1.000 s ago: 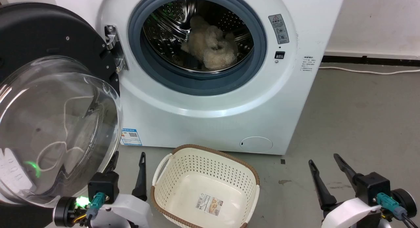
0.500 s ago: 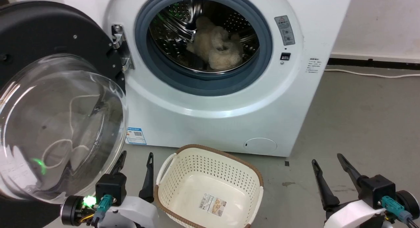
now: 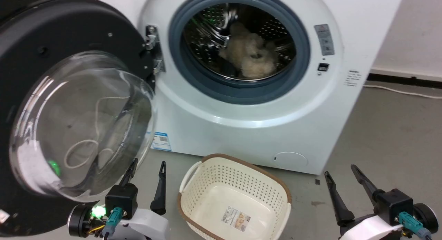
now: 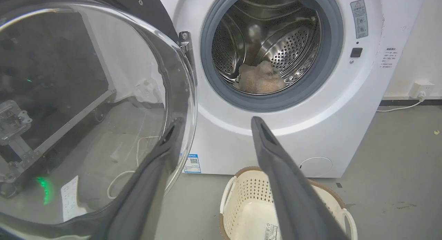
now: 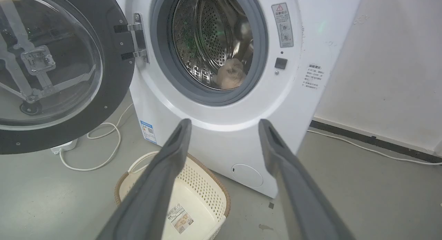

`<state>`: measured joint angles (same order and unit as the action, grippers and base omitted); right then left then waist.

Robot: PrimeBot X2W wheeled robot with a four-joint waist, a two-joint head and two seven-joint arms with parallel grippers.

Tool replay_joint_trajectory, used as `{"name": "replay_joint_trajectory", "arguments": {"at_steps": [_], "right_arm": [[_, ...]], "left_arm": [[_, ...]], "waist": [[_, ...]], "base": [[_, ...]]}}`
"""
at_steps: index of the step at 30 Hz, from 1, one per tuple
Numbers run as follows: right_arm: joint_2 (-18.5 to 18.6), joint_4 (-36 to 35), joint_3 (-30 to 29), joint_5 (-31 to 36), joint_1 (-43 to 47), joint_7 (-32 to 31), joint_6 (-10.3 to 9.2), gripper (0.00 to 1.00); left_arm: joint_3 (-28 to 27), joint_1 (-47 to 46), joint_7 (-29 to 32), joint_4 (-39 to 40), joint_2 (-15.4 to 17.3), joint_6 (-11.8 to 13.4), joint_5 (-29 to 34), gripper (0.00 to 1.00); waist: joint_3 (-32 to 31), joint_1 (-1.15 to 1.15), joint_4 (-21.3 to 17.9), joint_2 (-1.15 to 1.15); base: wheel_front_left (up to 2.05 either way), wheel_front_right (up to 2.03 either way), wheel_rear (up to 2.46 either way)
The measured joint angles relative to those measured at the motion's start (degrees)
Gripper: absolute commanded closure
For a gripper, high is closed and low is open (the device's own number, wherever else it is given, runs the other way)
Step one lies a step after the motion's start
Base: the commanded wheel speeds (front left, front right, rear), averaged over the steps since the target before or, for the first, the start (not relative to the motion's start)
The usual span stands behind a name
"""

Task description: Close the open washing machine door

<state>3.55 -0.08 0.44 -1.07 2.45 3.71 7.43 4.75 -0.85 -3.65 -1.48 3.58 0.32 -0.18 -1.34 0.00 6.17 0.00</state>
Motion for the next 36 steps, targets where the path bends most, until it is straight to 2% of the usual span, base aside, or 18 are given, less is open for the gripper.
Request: {"name": "replay_joint_trajectory", "arguments": {"at_steps": [15,36], "right_arm": [[0.2,0.5,1.7,-0.2,0.5,1.9,0.00,0.00],[0.3,1.3,3.9,-0.9,0.6,4.1,0.00,0.00]], "left_arm": [[1.3,0.9,-1.8,-0.1,0.5,0.6,-0.5,0.00],[2.4,1.4,-4.3,-1.4,0.9,1.3,-1.2,0.00]], "waist": [[0.1,0.00,4.7,0.00],[-0.8,0.00,9.0,0.00]], "base": [[0.00,0.00,0.00],[0.00,0.00,0.00]]}}
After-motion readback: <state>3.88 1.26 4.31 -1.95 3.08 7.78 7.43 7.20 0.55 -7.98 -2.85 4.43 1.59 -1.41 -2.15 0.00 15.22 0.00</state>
